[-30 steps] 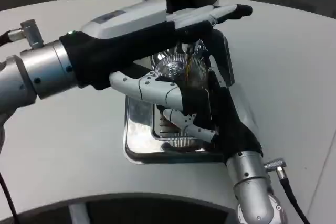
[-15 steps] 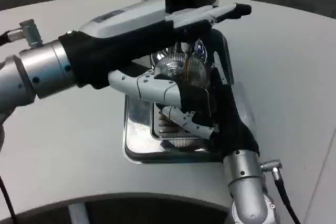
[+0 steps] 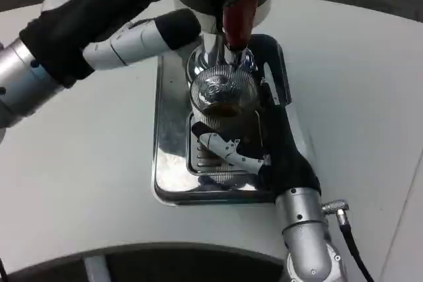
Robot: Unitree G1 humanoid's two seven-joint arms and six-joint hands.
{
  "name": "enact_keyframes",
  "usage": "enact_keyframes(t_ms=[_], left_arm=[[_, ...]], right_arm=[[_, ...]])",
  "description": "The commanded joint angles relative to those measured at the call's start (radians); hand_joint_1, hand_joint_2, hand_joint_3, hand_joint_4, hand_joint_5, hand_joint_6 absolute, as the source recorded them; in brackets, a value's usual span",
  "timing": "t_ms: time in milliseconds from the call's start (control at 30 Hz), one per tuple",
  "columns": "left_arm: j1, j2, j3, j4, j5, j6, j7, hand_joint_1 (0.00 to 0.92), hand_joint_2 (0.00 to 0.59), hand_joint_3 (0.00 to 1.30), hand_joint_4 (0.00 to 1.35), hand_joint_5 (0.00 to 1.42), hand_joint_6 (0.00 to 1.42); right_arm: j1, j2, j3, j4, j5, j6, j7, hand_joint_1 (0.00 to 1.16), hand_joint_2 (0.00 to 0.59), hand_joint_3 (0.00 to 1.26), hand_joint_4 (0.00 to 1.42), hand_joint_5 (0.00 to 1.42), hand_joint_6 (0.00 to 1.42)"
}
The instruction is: Grasp the cup under the faucet to collect the drink, then remove the cup.
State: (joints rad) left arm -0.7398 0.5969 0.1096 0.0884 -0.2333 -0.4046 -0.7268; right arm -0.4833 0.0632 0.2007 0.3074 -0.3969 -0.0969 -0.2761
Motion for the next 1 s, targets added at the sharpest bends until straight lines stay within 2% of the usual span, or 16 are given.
enact_keyframes(t_ms=[33, 167, 267, 400, 467, 500, 633, 1000], left_arm=[[0.036, 0.004, 0.019, -0.027, -0.022, 0.011, 0.002, 0.000, 0.115, 0.00, 0.00, 0.02, 0.00], [0.052, 0.012, 0.031, -0.035, -0.025, 0.023, -0.002, 0.000, 0.116, 0.00, 0.00, 0.02, 0.00], [0.057, 0.016, 0.034, -0.040, -0.025, 0.032, -0.010, 0.000, 0.117, 0.00, 0.00, 0.02, 0.00], [0.070, 0.014, 0.041, -0.051, -0.027, 0.044, -0.008, 0.000, 0.119, 0.00, 0.00, 0.01, 0.00], [0.078, 0.015, 0.046, -0.058, -0.030, 0.049, -0.007, 0.000, 0.119, 0.00, 0.00, 0.01, 0.00], [0.081, 0.015, 0.047, -0.060, -0.031, 0.051, -0.007, 0.000, 0.120, 0.00, 0.00, 0.01, 0.00], [0.115, 0.022, 0.058, -0.082, -0.040, 0.065, -0.002, 0.000, 0.121, 0.00, 0.00, 0.01, 0.00], [0.285, 0.049, 0.143, -0.198, -0.039, 0.099, 0.019, 0.000, 0.123, 0.00, 0.00, 0.01, 0.00]], right_arm=[[0.010, 0.006, 0.013, 0.040, 0.004, 0.010, 0.007, 0.84, 0.191, 0.07, 0.18, 0.15, 0.22], [-0.005, 0.014, 0.002, 0.067, 0.018, 0.000, -0.008, 0.90, 0.193, 0.19, 0.33, 0.31, 0.45], [-0.017, 0.010, 0.006, 0.075, -0.004, -0.008, -0.044, 0.95, 0.204, 0.29, 0.46, 0.43, 0.60], [-0.020, 0.014, 0.006, 0.079, -0.021, -0.019, -0.090, 0.99, 0.210, 0.37, 0.57, 0.54, 0.72], [-0.018, 0.019, 0.002, 0.078, -0.025, -0.026, -0.119, 1.01, 0.200, 0.47, 0.66, 0.70, 0.92], [-0.017, 0.020, 0.002, 0.078, -0.026, -0.030, -0.131, 1.05, 0.181, 0.50, 0.68, 0.74, 0.97], [-0.009, 0.024, 0.004, 0.066, -0.043, -0.038, -0.177, 1.09, 0.162, 0.58, 0.77, 0.86, 1.13], [0.005, 0.034, 0.010, 0.017, -0.060, -0.029, -0.205, 1.11, 0.125, 0.63, 0.84, 0.94, 1.25]])
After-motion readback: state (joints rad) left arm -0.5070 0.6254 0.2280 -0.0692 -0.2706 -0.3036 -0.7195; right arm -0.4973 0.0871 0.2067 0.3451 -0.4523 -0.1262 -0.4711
